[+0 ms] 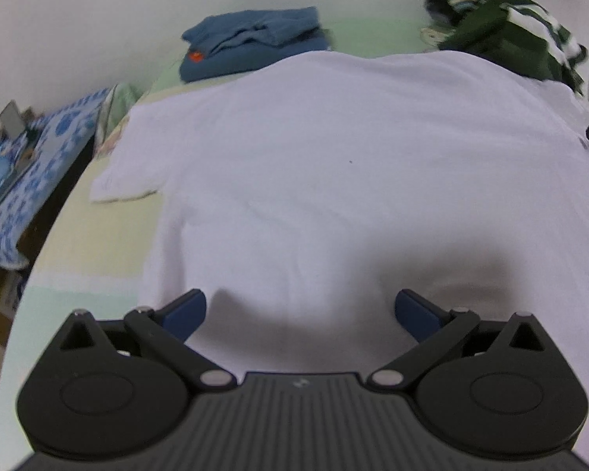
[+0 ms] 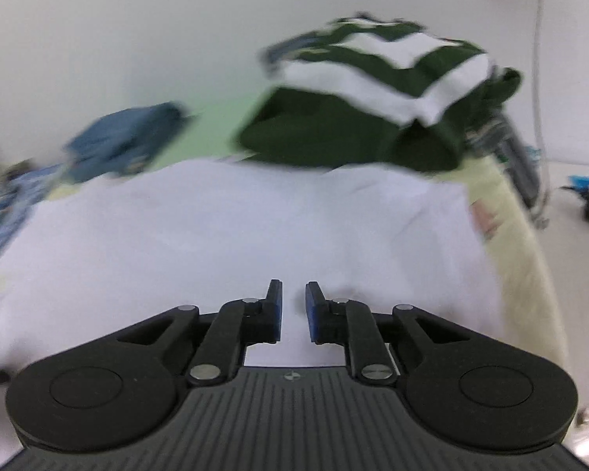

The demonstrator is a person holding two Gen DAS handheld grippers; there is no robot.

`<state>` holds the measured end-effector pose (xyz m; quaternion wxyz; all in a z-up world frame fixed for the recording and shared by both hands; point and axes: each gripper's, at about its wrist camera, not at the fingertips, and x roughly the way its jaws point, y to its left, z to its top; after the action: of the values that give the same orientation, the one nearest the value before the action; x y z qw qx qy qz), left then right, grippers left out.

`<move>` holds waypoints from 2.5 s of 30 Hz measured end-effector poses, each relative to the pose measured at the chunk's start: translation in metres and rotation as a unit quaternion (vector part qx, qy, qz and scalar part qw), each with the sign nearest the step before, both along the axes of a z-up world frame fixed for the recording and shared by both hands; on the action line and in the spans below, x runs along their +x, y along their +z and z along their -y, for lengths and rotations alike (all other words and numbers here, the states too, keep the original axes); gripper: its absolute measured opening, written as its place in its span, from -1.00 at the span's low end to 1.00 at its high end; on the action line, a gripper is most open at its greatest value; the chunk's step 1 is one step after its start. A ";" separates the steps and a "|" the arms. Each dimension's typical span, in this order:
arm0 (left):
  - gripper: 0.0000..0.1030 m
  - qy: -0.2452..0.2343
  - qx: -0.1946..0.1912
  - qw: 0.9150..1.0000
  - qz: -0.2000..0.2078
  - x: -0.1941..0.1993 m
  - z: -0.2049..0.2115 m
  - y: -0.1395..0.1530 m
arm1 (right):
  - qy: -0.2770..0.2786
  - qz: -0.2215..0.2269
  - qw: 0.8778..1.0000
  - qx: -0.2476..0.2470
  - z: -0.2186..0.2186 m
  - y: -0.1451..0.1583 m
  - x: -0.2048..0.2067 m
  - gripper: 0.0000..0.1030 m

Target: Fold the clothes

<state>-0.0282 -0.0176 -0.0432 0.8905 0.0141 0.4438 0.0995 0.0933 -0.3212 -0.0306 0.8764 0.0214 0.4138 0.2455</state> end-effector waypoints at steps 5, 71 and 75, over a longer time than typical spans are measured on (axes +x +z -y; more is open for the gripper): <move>0.99 -0.025 -0.034 0.999 -0.005 -0.018 -0.016 -0.001 | 0.006 -0.028 1.000 0.003 -0.005 0.003 -0.049 -0.68; -1.00 -0.022 0.012 0.991 -0.134 -0.211 -0.077 0.039 | -0.126 -0.075 0.983 -0.112 0.041 0.002 -0.262 -1.00; -0.91 -0.035 -0.012 0.993 -0.109 -0.211 -0.077 0.046 | -0.131 -0.089 0.984 -0.083 0.045 -0.005 -0.259 -0.95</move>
<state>-0.2389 0.0591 0.0031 0.8400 0.0300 0.5383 0.0606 -0.1659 -0.3661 -0.0361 0.8596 0.0244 0.5023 0.0902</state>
